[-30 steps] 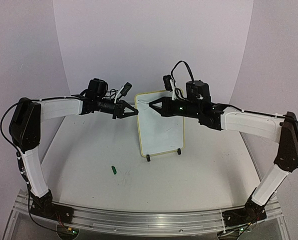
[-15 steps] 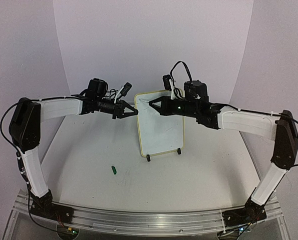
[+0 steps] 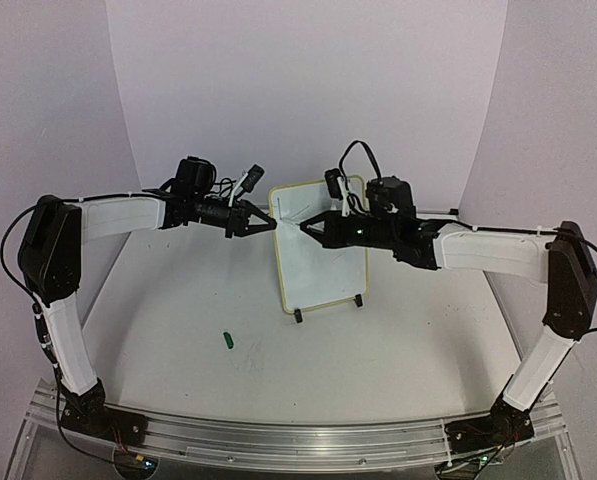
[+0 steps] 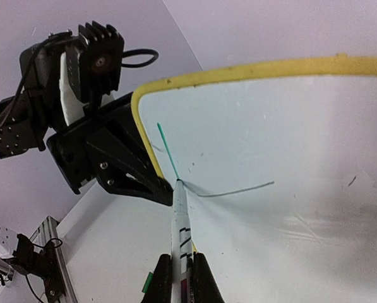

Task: Write a sentence on the whiteboard
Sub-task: Write on the whiteboard with the whiteboard marker without the cap.

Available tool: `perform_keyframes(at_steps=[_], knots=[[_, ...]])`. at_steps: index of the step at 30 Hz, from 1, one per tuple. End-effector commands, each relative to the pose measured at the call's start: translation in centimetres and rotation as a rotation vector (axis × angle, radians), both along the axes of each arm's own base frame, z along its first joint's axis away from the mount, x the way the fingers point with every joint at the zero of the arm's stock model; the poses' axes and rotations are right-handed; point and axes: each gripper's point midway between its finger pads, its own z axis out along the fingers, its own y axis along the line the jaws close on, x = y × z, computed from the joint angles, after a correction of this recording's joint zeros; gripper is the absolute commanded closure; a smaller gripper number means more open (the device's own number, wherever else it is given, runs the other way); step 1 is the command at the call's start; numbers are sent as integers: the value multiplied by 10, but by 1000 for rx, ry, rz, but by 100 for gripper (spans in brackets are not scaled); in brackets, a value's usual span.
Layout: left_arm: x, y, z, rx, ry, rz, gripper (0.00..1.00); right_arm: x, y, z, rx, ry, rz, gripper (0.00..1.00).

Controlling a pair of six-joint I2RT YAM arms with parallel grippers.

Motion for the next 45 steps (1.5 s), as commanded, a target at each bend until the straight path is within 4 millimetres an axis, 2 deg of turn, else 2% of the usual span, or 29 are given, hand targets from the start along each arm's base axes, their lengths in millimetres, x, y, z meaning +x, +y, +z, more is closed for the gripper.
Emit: perform_keyframes(at_steps=[1, 4, 10, 14, 34, 45], knots=[[-11, 1, 5, 25, 24, -16, 100, -2, -8, 0, 5, 2, -20, 100], [-11, 2, 5, 26, 26, -15, 100, -7, -8, 5, 14, -3, -2, 100], [-11, 2, 5, 30, 24, -12, 100, -21, -10, 38, 78, -55, 49, 100], [-10, 2, 4, 32, 26, -11, 100, -21, -9, 49, 94, -72, 48, 100], [-10, 1, 3, 39, 29, -12, 100, 4, 6, 35, 61, -54, 18, 100], [-9, 1, 2, 44, 27, -11, 100, 12, -1, 29, 38, -47, -44, 100]])
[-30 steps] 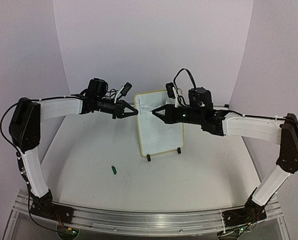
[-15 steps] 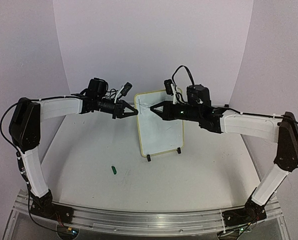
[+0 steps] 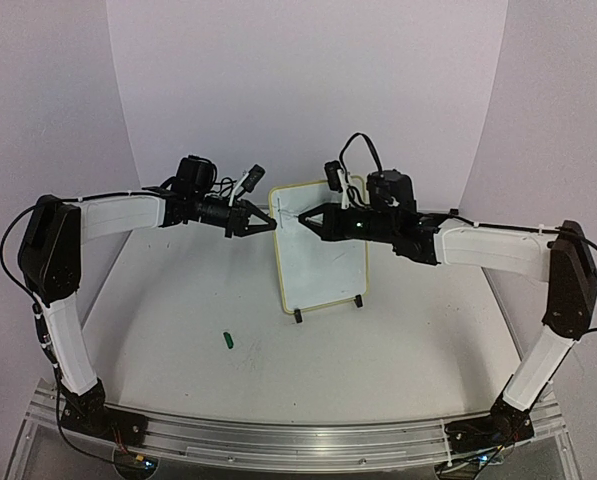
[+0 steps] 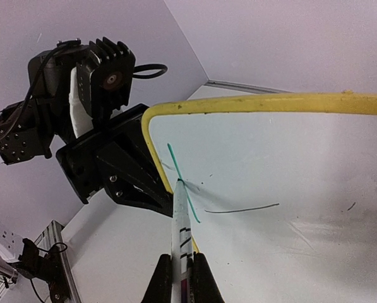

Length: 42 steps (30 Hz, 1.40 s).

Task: Write a sentence on the whiteboard
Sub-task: Write on the whiteboard with the whiteboard marker without the cap.

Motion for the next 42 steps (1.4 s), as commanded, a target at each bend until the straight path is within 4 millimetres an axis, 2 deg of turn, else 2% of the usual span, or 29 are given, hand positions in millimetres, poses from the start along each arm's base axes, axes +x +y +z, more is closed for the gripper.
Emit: perform_keyframes(at_steps=[1, 22, 30, 42], knots=[[-8, 1, 1, 29, 24, -6, 100, 11, -5, 18, 17, -42, -58, 100], [-7, 1, 1, 34, 24, -4, 100, 4, -23, 21, 6, -60, -106, 100], [-7, 1, 2, 36, 23, -2, 100, -10, -22, 37, 42, -77, -48, 100], [-6, 1, 0, 37, 25, -2, 100, 7, -16, 44, 36, -109, -82, 100]])
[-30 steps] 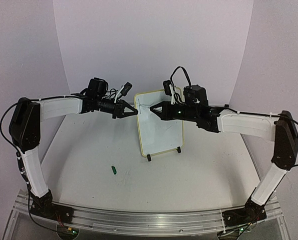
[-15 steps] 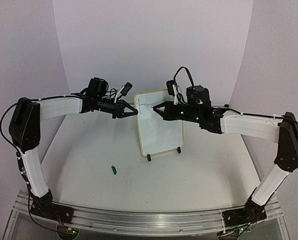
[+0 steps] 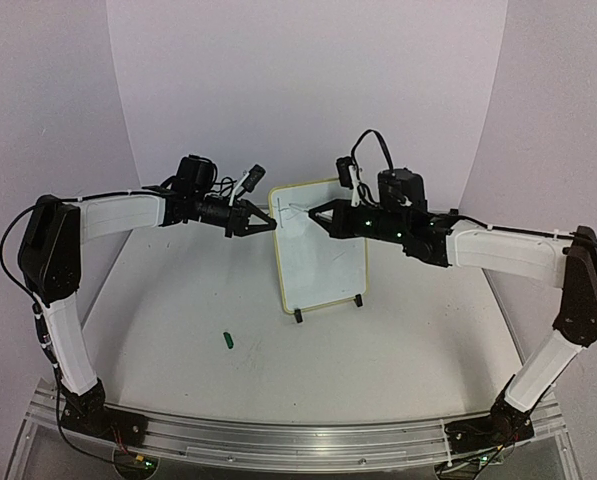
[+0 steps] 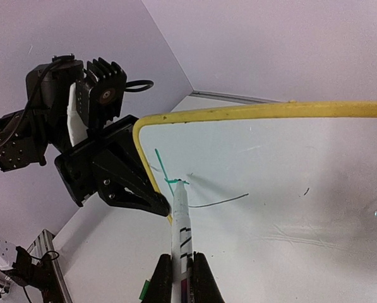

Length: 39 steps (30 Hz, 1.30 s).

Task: Write a sentence on the whiteboard
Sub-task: Write on the whiteboard with the whiteboard marker without the cap.

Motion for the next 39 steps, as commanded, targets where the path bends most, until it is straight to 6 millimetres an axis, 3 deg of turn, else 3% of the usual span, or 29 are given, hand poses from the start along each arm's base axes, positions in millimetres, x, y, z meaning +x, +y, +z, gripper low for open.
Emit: perform_keyframes(at_steps=[1, 20, 39], knots=[[-7, 1, 0, 28, 26, -8, 100, 10, 3, 32, 38, -83, -14, 100], [-6, 0, -2, 32, 32, -10, 100, 19, 9, 25, 22, -78, -23, 100], [-6, 0, -1, 33, 28, -8, 100, 1, -7, -19, -22, 15, -28, 100]])
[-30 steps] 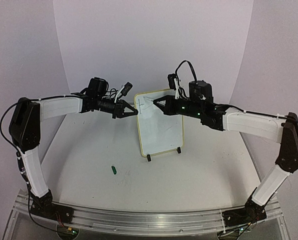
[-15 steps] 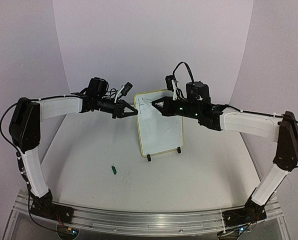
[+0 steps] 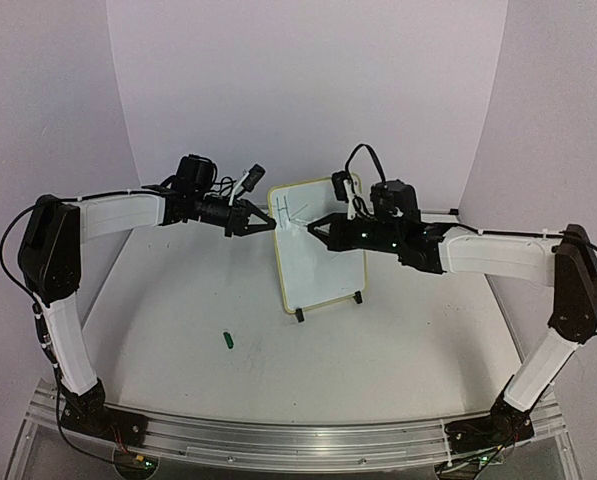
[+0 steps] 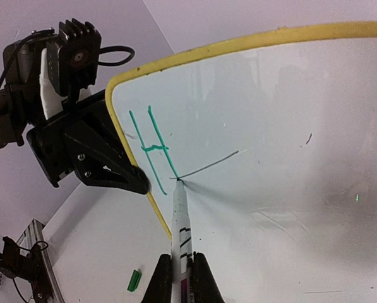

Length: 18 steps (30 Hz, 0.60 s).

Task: Write a sentence on the whiteboard
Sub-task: Write on the whiteboard with the whiteboard marker without the cap.

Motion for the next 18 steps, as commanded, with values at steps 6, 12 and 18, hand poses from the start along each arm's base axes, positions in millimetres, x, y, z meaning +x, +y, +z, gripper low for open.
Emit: perform_keyframes(at_steps=[6, 12, 18], knots=[[-6, 0, -1, 30, 25, -11, 100, -5, -10, 12, 27, -11, -21, 100], [-7, 1, -2, 35, 24, -7, 100, -18, -11, 33, 72, -29, 24, 100], [-7, 0, -3, 37, 27, -10, 100, -32, -17, 52, 108, -47, 52, 100]])
